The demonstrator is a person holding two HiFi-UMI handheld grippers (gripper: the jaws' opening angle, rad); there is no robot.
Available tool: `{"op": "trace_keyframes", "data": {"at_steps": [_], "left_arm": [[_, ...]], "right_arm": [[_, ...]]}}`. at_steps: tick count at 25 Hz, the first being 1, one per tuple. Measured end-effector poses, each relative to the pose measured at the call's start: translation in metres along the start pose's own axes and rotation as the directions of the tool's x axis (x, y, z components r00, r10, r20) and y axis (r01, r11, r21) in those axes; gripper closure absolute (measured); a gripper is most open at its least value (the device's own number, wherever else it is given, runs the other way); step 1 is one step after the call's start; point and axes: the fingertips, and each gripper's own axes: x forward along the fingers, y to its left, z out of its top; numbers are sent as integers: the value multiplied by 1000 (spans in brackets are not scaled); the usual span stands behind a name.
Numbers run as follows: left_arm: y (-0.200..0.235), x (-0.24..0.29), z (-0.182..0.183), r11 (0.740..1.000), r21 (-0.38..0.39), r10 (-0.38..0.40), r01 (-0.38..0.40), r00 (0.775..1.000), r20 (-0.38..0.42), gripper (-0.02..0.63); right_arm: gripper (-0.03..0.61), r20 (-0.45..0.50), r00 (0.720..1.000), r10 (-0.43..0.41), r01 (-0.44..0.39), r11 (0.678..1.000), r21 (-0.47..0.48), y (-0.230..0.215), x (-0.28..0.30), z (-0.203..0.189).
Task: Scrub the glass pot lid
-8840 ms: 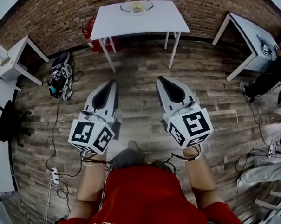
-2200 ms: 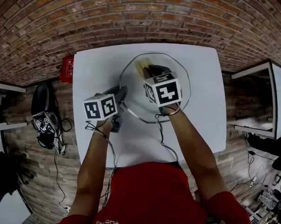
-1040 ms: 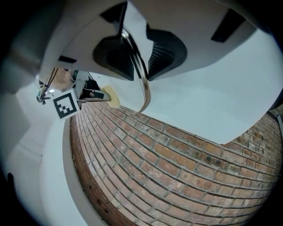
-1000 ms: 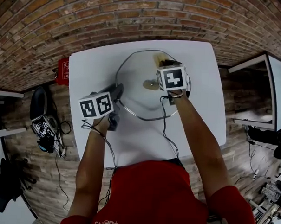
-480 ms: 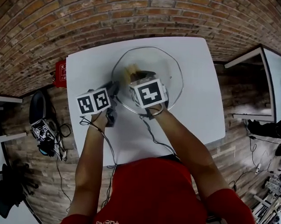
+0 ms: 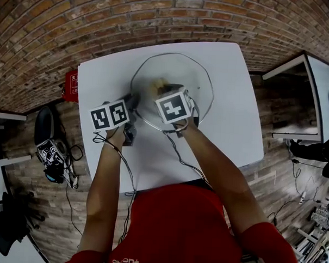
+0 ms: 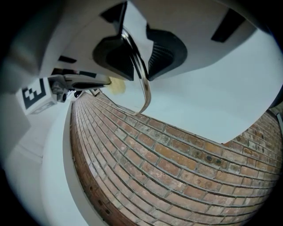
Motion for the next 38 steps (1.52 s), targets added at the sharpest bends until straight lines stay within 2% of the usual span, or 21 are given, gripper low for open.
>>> {"op": "trace_keyframes", "data": {"at_steps": [7, 12, 15, 17, 21, 24, 31, 38], "left_arm": [[-2, 1, -1, 1000, 7, 11, -11, 1000, -1, 503], [-2, 1, -2, 1000, 15, 22, -22, 1000, -2, 503], [-3, 0, -3, 999, 14, 29, -29, 1000, -2, 503], [-3, 0, -4, 999, 14, 31, -31, 1000, 0, 503], [-3, -2, -5, 999, 13, 38, -38, 999, 5, 503], [-3, -3, -5, 999, 14, 45, -45, 999, 3, 503], [-4, -3, -8, 998, 13, 54, -54, 999, 5, 503], [-4, -4, -9, 998, 16, 56, -56, 998, 1, 503]], "right_arm": [[525, -57, 979, -194, 197, 979, 54, -97, -34, -30], [525, -64, 968, -242, 247, 965, 89, -127, -53, -44], [525, -55, 974, -222, 226, 970, 91, -117, -60, -48], [525, -15, 982, -188, 188, 978, 84, -97, -68, -42], [525, 30, 999, -25, 23, 997, 77, -24, -78, -38], [525, 10, 997, 71, -71, 996, 53, 24, -76, -47], [525, -33, 991, 128, -128, 992, 11, 53, -67, -62], [525, -77, 996, 44, -44, 999, 5, 16, -72, -78]]}}
